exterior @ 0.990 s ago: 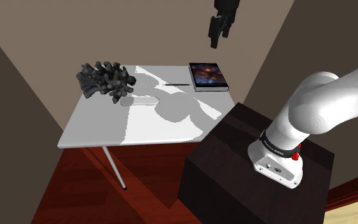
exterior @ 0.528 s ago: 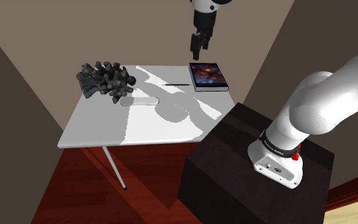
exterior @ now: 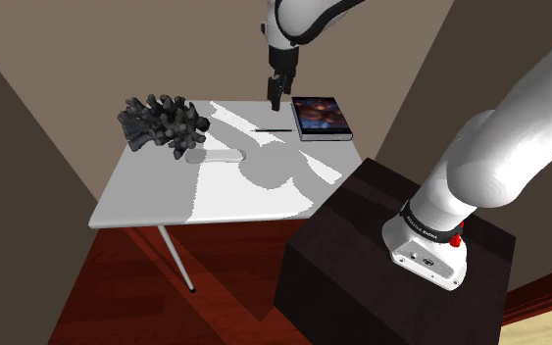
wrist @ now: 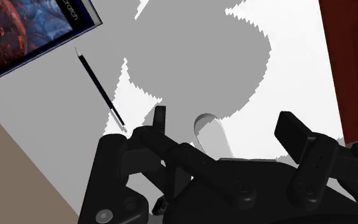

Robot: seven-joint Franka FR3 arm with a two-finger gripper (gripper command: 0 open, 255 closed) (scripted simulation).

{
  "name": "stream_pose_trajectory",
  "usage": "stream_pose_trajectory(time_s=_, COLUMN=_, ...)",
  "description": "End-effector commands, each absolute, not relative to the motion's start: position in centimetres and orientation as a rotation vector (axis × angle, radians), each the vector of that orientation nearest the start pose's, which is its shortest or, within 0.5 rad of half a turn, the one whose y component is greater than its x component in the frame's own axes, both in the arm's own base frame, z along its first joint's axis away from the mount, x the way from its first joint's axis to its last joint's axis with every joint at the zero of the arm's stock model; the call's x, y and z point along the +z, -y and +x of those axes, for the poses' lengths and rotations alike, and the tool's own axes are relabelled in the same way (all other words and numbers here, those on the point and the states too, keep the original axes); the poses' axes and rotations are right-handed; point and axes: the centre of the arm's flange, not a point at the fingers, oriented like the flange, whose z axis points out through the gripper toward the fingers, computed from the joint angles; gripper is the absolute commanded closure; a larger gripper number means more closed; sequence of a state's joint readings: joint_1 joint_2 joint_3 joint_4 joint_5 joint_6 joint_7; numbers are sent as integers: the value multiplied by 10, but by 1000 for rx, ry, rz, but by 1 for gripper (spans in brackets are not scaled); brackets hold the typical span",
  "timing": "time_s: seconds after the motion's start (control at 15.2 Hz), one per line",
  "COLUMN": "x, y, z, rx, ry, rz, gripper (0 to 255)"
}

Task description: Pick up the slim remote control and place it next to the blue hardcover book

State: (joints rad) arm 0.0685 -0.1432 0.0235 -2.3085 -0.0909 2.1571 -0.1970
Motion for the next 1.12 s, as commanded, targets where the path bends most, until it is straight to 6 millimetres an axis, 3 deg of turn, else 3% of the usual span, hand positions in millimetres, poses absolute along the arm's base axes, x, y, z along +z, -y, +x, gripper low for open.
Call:
stream_pose_trajectory(time_s=0.0, x=383, y=-49, z=505, rx=15, ry=592, rz=-3158, gripper=0)
stream_pose_trajectory(time_s=1.06, x=234, y=-122, z=629, rx=1, ry=949, rz=-3012, gripper=0)
